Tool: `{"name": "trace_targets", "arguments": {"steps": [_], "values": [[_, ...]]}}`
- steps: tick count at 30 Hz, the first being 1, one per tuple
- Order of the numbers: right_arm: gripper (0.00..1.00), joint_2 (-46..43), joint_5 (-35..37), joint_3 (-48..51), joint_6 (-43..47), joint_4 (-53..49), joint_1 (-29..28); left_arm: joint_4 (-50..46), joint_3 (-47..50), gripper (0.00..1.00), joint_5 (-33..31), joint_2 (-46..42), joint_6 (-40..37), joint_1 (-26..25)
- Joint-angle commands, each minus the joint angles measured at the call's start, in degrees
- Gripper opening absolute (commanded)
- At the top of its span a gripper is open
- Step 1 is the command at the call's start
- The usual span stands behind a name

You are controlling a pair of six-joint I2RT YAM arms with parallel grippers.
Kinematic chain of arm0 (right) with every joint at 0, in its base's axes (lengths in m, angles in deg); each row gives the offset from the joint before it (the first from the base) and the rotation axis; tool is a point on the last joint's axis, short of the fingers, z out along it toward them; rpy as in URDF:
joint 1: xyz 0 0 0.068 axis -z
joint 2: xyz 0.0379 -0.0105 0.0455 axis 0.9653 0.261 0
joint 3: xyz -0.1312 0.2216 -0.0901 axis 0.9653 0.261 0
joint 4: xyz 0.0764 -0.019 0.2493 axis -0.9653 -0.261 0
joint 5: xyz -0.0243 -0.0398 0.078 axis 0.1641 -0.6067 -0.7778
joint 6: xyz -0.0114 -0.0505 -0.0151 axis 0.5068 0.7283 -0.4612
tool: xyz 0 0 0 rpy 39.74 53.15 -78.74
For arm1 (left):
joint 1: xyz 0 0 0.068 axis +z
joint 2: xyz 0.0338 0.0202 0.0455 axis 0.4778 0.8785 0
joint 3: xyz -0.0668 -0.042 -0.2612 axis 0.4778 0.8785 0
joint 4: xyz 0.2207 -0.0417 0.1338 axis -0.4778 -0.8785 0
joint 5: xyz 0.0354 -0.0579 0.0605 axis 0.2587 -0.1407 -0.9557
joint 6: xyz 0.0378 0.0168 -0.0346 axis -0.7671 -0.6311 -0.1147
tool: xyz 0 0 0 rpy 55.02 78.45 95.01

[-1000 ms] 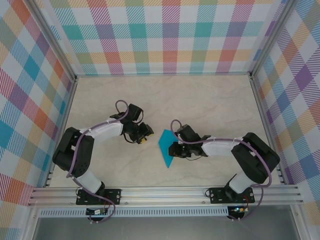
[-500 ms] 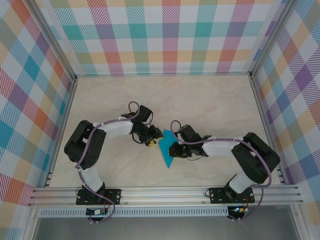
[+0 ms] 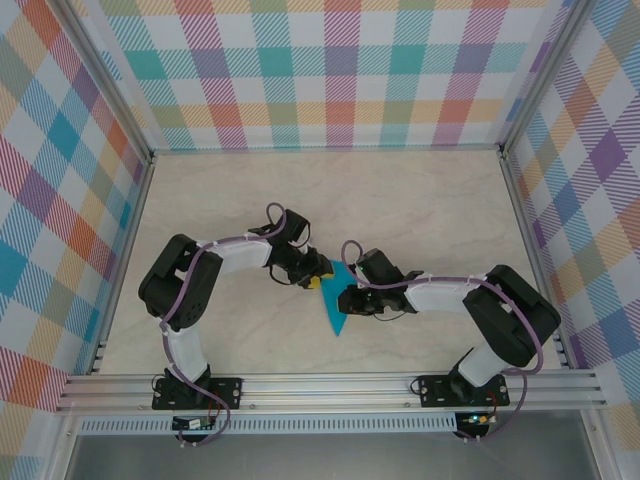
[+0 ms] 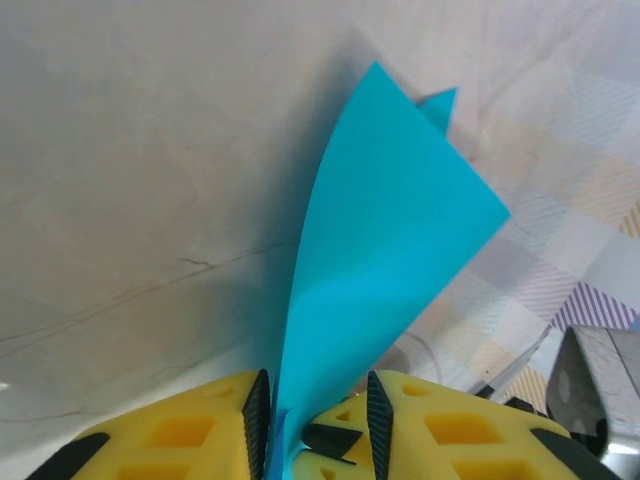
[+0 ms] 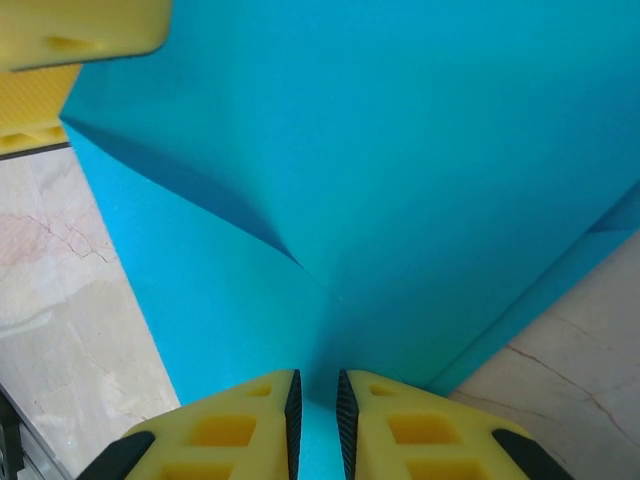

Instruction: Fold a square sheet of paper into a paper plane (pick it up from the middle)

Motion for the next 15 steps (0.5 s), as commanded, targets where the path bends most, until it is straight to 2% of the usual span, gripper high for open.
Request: {"name": "trace_targets", "arguments": {"steps": [1, 7, 15], "values": [[0.21, 1.24, 1.06, 2.23, 1.77, -3.83, 0.76, 2.54, -2.02, 0.28, 3.95, 1.03, -1.7, -0.56], [0.22, 0.97, 0.94, 1.91, 2.33, -4.85, 0.93, 2.87, -2.48, 0.13, 3.58, 0.48, -2.15, -0.51], [0.27, -2.73, 2.17, 0.04, 1.9, -7.43, 1.02, 7.44, 1.83, 0.0, 0.53, -2.89, 0.95, -0.65]]}}
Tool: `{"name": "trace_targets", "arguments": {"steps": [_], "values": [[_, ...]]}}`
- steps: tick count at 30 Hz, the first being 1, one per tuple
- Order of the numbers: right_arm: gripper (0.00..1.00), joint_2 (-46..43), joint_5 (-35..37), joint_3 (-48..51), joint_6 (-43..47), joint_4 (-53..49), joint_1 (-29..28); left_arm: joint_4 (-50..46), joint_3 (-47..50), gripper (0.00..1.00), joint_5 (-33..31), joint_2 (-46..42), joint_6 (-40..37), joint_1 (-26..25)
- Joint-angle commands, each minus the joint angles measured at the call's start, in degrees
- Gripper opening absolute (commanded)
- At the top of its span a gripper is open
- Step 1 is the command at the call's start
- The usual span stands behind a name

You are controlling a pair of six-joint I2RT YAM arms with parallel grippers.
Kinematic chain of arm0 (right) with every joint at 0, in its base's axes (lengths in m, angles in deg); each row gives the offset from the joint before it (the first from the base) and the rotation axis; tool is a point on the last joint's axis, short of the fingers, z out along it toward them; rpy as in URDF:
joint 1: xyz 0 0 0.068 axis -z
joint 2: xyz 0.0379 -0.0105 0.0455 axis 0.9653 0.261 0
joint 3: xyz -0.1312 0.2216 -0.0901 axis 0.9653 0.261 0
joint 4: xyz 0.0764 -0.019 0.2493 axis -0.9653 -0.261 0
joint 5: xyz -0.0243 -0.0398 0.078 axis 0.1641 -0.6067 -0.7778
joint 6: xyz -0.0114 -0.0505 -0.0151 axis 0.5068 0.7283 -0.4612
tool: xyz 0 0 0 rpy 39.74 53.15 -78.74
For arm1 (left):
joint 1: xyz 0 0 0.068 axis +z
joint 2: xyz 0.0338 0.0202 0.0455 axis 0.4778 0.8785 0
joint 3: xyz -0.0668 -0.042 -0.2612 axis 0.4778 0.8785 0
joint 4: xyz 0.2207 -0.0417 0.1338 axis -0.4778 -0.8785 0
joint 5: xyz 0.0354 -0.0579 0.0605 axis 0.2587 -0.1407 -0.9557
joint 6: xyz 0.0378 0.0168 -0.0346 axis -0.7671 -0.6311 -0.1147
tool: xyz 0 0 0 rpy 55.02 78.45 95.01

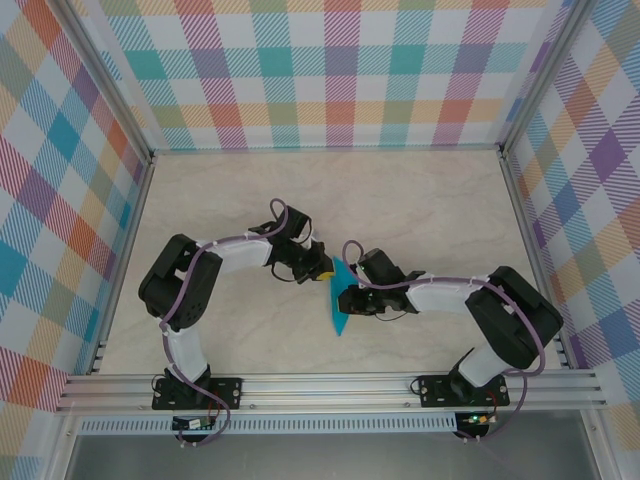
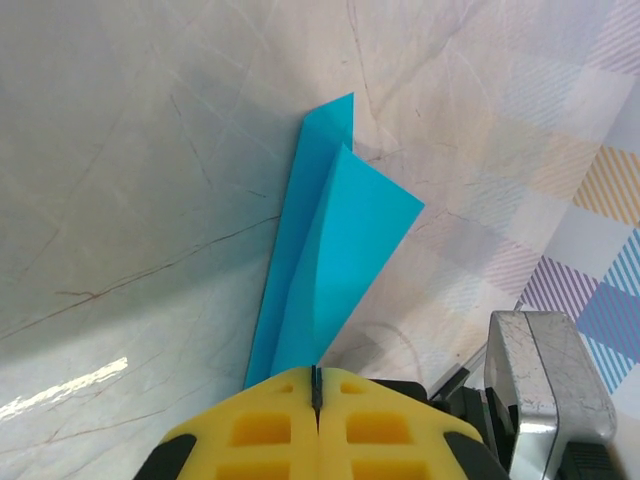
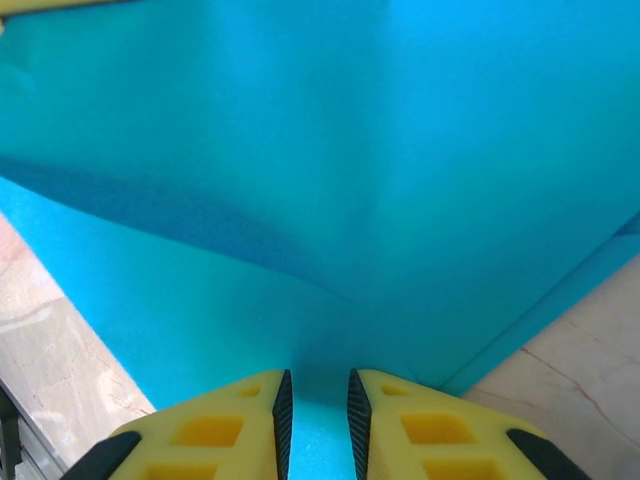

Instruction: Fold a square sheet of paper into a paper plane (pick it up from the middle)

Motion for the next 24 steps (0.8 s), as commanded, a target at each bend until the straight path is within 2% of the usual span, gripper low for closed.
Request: {"name": "trace_targets", "arguments": {"steps": [1, 8, 11, 14, 18, 24], "values": [[0.28, -2.47, 2.0, -0.35, 1.06, -6.27, 0.65, 3.96, 2.78, 0.0, -2.36, -3.18, 2.58, -0.67], [0.44, -13.24, 6.18, -0.92, 0.76, -9.08, -0.15, 5.6, 8.89, 0.0, -14.61, -10.92, 10.13, -2.62], [0.51, -17.61, 13.5, -1.29, 2.06, -12.52, -3.38, 5.52, 10.48, 0.0, -19.28, -13.57, 12.87, -4.12], [0.53, -19.4, 23.68, -2.54, 4.34, -16.54, -9.63, 4.83, 10.74, 0.0, -21.93, -14.92, 14.31, -5.43], [0.54, -16.6, 34.12, -4.14, 6.21, -17.62, -18.91, 4.35, 10.49, 0.0, -23.15, -15.05, 15.45, -6.51], [0.56, -6.1, 47.34, -8.15, 6.06, -18.8, -25.63, 5.42, 11.17, 0.0, -23.0, -15.26, 16.89, -6.89]]}}
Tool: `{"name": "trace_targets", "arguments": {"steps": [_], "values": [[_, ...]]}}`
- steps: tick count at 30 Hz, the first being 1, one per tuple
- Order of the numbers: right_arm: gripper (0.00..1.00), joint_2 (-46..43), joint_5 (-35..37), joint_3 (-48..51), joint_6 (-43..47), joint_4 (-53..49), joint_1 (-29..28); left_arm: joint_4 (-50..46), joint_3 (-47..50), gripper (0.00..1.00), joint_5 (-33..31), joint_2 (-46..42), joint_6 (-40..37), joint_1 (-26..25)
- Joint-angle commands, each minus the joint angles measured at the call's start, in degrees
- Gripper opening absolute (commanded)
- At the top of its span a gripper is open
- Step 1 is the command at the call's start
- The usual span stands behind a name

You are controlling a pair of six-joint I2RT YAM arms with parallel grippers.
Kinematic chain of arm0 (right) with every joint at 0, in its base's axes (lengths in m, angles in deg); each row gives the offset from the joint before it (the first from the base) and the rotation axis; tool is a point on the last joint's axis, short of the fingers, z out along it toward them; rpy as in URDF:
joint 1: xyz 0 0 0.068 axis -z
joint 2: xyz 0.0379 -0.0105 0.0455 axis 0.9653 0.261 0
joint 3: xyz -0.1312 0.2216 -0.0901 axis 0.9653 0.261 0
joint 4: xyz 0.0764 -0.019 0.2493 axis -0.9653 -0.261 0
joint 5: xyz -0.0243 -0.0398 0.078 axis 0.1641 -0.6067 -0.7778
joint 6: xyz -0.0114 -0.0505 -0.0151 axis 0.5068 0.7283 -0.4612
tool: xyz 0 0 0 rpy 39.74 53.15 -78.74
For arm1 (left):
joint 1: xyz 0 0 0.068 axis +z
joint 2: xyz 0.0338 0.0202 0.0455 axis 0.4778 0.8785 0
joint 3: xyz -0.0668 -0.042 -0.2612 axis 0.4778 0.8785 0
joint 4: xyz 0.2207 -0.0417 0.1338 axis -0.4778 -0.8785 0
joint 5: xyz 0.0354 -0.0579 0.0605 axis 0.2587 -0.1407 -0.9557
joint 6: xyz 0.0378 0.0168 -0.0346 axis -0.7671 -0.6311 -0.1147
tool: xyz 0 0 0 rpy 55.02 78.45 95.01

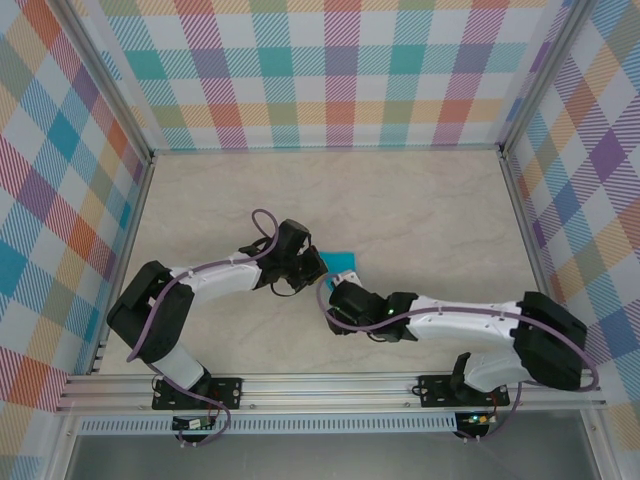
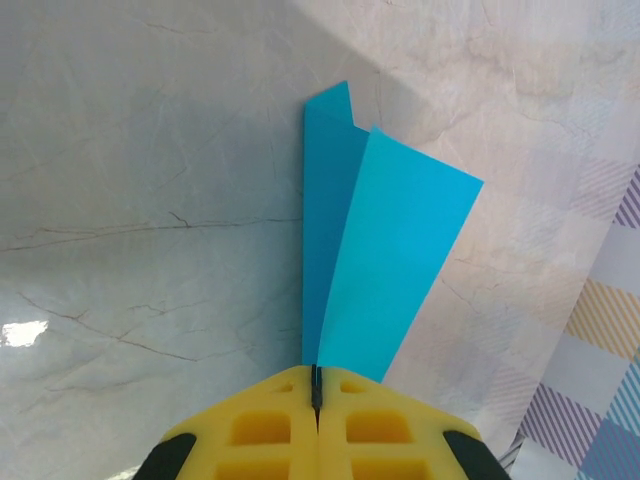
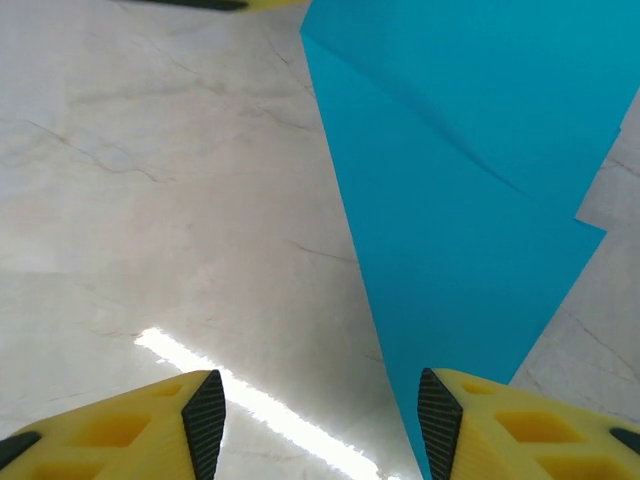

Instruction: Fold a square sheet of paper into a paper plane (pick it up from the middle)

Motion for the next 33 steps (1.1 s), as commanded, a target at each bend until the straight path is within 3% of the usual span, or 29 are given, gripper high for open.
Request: {"name": "trace_targets", "arguments": {"steps": [1, 8, 18, 22, 24, 28, 33], "values": [[0.55, 4.75, 12.21, -2.82, 1.32, -2.18, -2.47, 0.46, 1.12, 0.0, -1.26, -1.48, 1.86, -0.61], [0.48, 11.33, 17.96, -5.94, -0.18, -2.92, -3.6, 0.27, 1.38, 0.0, -1.11, -1.76, 2.06, -0.66], [0.19, 11.86, 18.6, -4.83, -1.72, -3.08, -3.81, -1.31, 1.13, 0.0, -2.08, -2.74, 1.46, -0.69], [0.12, 9.69, 16.72, -3.02, -0.96, -1.06, -3.51, -4.94, -0.25, 0.09, -3.79, -4.03, -0.33, -0.68], [0.11, 8.04, 14.55, -1.6, -0.3, 0.5, -3.05, -7.55, -1.53, 0.23, -4.83, -4.51, -1.51, -0.65], [0.1, 3.55, 5.79, 3.1, 2.38, 6.95, -0.63, -13.41, -3.65, 0.42, -7.99, -5.63, -3.01, -0.61], [0.1, -2.73, -13.79, 10.62, 3.56, 18.06, 7.13, -17.42, -4.71, 0.47, -11.7, -7.57, -3.66, -0.48]]}}
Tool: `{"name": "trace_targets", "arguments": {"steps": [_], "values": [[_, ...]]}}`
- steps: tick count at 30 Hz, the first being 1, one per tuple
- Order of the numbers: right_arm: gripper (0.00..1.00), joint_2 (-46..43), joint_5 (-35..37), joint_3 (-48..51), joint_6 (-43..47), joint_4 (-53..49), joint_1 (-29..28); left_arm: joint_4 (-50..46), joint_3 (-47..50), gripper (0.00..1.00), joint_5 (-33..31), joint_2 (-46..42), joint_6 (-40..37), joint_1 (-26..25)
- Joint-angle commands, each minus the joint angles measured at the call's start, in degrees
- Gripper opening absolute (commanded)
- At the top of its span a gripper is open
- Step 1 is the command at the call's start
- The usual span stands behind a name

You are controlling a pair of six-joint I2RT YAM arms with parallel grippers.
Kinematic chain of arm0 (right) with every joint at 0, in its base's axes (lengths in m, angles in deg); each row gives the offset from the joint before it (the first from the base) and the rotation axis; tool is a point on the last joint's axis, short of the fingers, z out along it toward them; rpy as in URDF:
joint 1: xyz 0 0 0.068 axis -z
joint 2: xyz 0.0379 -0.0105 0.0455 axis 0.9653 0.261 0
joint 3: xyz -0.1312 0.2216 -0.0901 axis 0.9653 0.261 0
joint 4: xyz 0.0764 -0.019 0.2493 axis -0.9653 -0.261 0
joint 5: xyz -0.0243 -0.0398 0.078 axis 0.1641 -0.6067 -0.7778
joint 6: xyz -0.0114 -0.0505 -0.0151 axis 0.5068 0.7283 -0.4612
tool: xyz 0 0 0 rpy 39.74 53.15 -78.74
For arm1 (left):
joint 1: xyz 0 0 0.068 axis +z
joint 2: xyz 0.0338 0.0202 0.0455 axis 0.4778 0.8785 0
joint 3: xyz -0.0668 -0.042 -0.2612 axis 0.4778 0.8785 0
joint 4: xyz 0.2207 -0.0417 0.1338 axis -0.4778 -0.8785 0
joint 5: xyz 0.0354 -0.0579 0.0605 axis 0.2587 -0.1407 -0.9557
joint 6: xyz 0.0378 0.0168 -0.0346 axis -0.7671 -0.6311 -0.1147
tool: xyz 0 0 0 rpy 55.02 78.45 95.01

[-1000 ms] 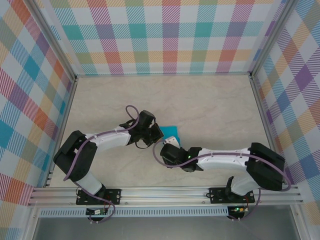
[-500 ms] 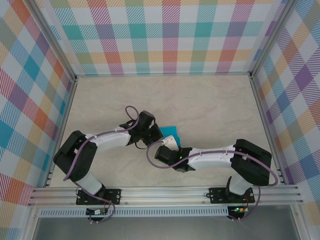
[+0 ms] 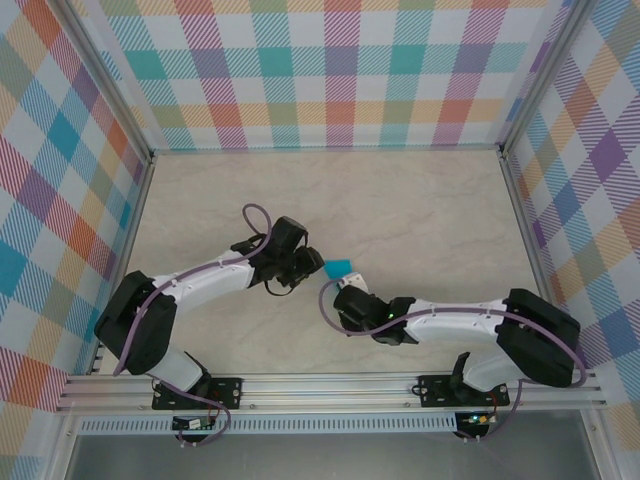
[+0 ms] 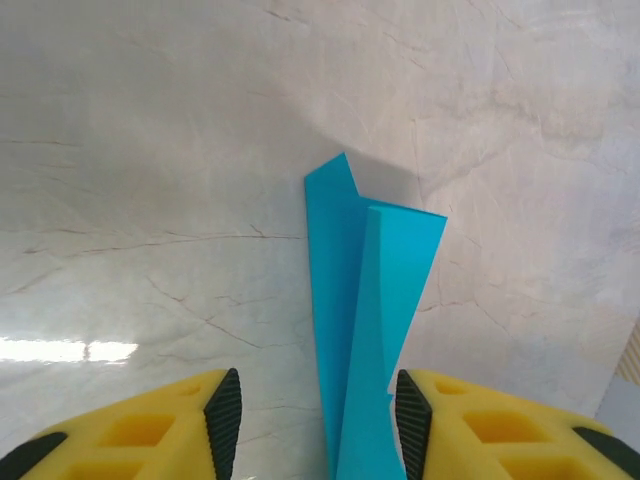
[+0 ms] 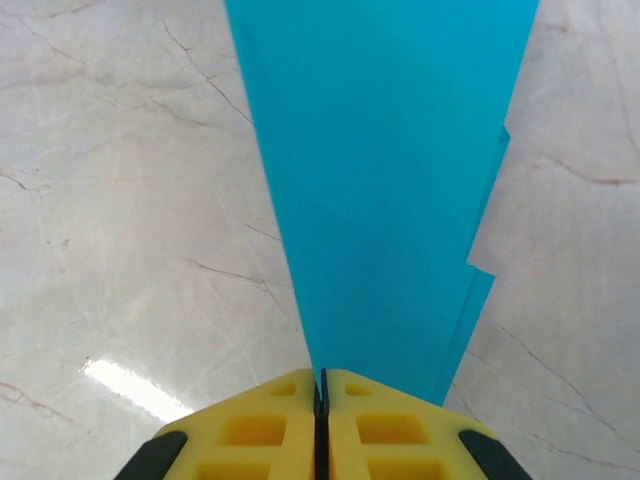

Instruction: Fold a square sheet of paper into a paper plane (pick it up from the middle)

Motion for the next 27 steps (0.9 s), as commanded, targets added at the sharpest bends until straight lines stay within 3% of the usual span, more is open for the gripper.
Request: {"name": "trace_targets", "arguments": {"steps": [1, 8, 17, 27], "values": [[0.1, -3.45, -17.34, 4.36, 1.87, 10.31, 5.18, -5.06, -1.63, 0.47, -4.04, -2.8, -1.36, -0.36], [0.1, -5.1, -33.2, 9.71, -0.2, 18.61, 13.74, -4.49, -2.06, 0.48, -3.35, -2.93, -2.32, -0.37], [0.1, 0.19, -48.73, 12.26, -6.89, 28.81, 21.69, -0.4, -2.15, 0.43, 0.75, -0.92, -4.34, -0.46], [0.1, 8.41, -58.66, 12.37, -13.42, 36.75, 27.24, 4.75, -0.97, 0.39, 5.28, 1.61, -6.17, -0.81]]}}
